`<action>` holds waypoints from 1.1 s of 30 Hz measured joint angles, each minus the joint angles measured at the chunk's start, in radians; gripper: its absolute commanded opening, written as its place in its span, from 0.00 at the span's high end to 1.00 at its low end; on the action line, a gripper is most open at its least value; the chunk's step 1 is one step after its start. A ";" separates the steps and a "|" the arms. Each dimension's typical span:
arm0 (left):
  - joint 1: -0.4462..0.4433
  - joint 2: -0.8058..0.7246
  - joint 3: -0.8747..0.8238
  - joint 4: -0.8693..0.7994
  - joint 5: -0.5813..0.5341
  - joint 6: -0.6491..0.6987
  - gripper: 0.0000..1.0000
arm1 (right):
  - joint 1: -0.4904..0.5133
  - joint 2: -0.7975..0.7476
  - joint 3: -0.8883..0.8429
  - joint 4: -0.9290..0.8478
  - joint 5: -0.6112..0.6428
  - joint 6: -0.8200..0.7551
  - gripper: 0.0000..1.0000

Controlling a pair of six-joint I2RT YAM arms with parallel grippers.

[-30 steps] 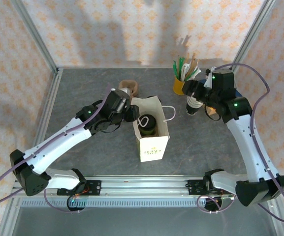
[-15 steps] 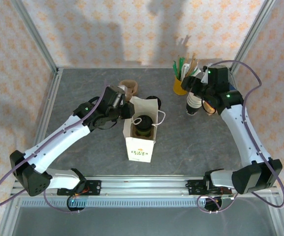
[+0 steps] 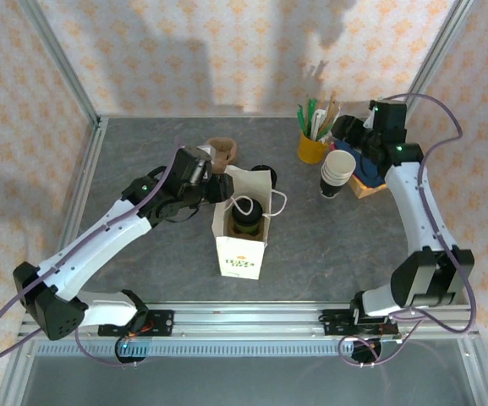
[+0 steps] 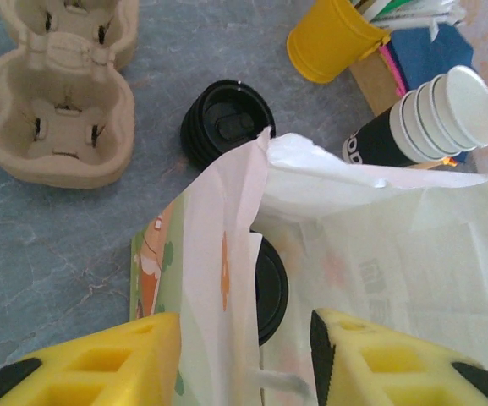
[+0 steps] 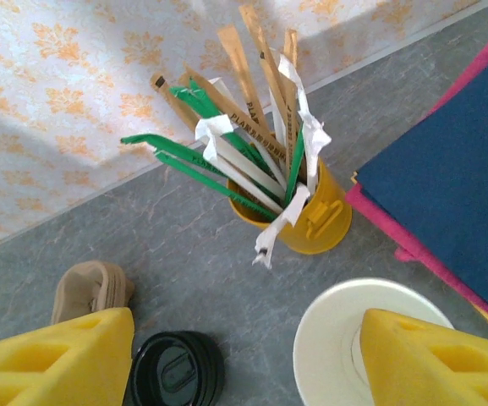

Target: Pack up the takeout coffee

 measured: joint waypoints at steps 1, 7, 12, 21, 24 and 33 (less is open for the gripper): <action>0.000 -0.010 0.002 0.000 -0.008 0.000 0.49 | 0.000 0.020 0.010 0.008 0.001 -0.006 0.31; 0.013 -0.085 0.011 0.003 -0.084 0.003 0.47 | -0.003 0.114 0.091 0.026 0.021 -0.034 0.39; 0.019 -0.140 0.011 0.019 -0.134 0.003 0.47 | -0.013 0.187 0.150 0.040 0.042 -0.044 0.44; 0.019 -0.154 0.011 0.023 -0.158 0.003 0.47 | -0.024 0.322 0.227 0.040 0.054 -0.061 0.53; 0.019 -0.154 0.010 0.023 -0.158 0.003 0.47 | -0.024 0.343 0.235 0.040 0.050 -0.062 0.55; 0.019 -0.162 -0.003 0.023 -0.158 0.003 0.46 | -0.026 0.375 0.239 0.040 0.034 -0.062 0.61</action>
